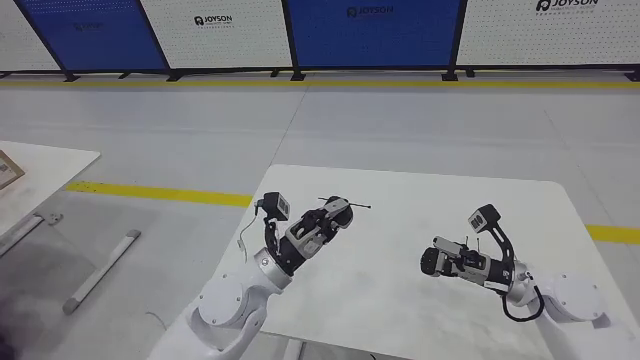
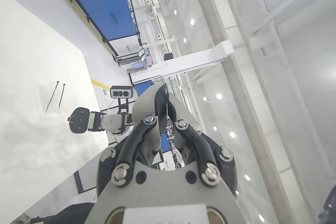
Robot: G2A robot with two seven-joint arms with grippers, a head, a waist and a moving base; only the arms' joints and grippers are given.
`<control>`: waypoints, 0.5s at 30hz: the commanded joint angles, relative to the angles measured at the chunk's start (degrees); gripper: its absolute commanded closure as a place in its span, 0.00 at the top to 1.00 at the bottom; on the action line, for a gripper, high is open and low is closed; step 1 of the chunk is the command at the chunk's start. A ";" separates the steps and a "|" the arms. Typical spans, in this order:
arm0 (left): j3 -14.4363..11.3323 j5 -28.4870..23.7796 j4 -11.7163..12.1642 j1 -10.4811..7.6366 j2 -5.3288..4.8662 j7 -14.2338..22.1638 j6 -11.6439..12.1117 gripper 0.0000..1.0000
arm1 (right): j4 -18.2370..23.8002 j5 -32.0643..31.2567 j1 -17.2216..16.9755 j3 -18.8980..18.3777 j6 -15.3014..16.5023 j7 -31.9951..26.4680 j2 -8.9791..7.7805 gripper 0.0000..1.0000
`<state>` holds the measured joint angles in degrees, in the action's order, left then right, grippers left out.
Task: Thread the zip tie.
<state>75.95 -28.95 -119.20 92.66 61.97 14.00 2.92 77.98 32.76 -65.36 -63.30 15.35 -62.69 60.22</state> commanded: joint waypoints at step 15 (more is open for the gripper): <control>1.51 -3.20 -4.36 1.96 0.47 -1.01 8.76 0.00 | 0.00 0.00 0.00 0.00 0.00 0.00 0.00 1.00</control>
<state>77.48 -32.27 -123.60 94.64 62.43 13.25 12.04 77.98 32.76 -65.36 -63.30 15.35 -62.69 60.22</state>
